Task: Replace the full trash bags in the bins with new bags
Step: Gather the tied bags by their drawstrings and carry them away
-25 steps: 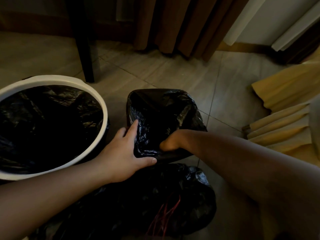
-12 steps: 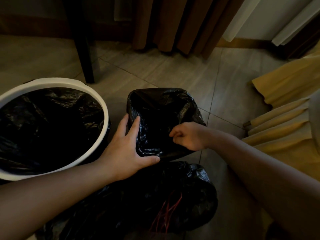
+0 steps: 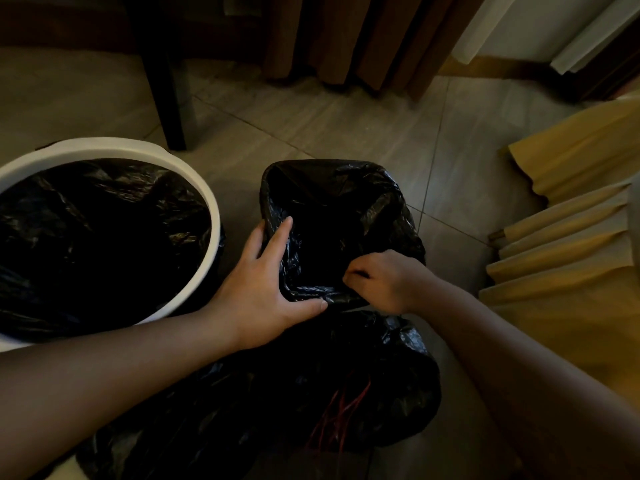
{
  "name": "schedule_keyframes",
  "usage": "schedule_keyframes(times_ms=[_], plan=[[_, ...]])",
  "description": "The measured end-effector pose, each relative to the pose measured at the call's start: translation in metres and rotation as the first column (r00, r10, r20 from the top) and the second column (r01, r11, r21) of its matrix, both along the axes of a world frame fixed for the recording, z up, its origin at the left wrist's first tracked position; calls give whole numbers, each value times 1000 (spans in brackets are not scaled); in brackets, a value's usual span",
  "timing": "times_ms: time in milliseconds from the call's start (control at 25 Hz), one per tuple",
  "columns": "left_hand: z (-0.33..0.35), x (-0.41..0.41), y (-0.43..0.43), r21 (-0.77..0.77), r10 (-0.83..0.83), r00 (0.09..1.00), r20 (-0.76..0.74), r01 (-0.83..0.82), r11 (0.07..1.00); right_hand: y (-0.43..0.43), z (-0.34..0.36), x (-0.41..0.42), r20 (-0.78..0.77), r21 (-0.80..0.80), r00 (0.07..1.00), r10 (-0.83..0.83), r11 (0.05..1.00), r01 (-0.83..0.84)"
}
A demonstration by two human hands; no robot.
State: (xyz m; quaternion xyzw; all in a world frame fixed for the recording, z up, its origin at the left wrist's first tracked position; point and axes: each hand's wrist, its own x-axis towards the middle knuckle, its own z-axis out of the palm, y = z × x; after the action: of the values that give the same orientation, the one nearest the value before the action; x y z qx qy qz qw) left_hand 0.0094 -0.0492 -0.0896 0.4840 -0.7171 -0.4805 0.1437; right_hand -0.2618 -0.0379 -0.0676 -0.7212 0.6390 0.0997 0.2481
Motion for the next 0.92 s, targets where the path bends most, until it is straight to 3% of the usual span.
schedule_keyframes(times_ms=[160, 360, 600, 720, 800, 840, 920], plan=[[-6, -10, 1, 12, 49, 994, -99, -48, 999, 1, -8, -3, 3, -128, 1000, 15, 992, -15], [6, -25, 18, 51, 177, 982, -60, -174, 983, 12, -3, 6, -11, -284, 999, -34, 958, 30], [52, -18, 59, 87, 288, 956, 58, -293, 952, 50, 43, 26, 268, -491, 962, -46, 853, 178], [88, -2, 74, 105, 383, 914, 131, -397, 912, 89, 76, 34, 286, -280, 931, -227, 909, 308], [114, 9, 94, 186, 464, 857, 224, -505, 843, 124, 92, 33, 308, -55, 840, -447, 873, 485], [126, 14, 109, 234, 503, 823, 263, -560, 794, 142, 96, 33, 322, 92, 726, -608, 783, 615], [149, 24, 148, 332, 552, 778, 302, -628, 704, 176, 100, 36, 272, 370, 417, -867, 495, 787]])
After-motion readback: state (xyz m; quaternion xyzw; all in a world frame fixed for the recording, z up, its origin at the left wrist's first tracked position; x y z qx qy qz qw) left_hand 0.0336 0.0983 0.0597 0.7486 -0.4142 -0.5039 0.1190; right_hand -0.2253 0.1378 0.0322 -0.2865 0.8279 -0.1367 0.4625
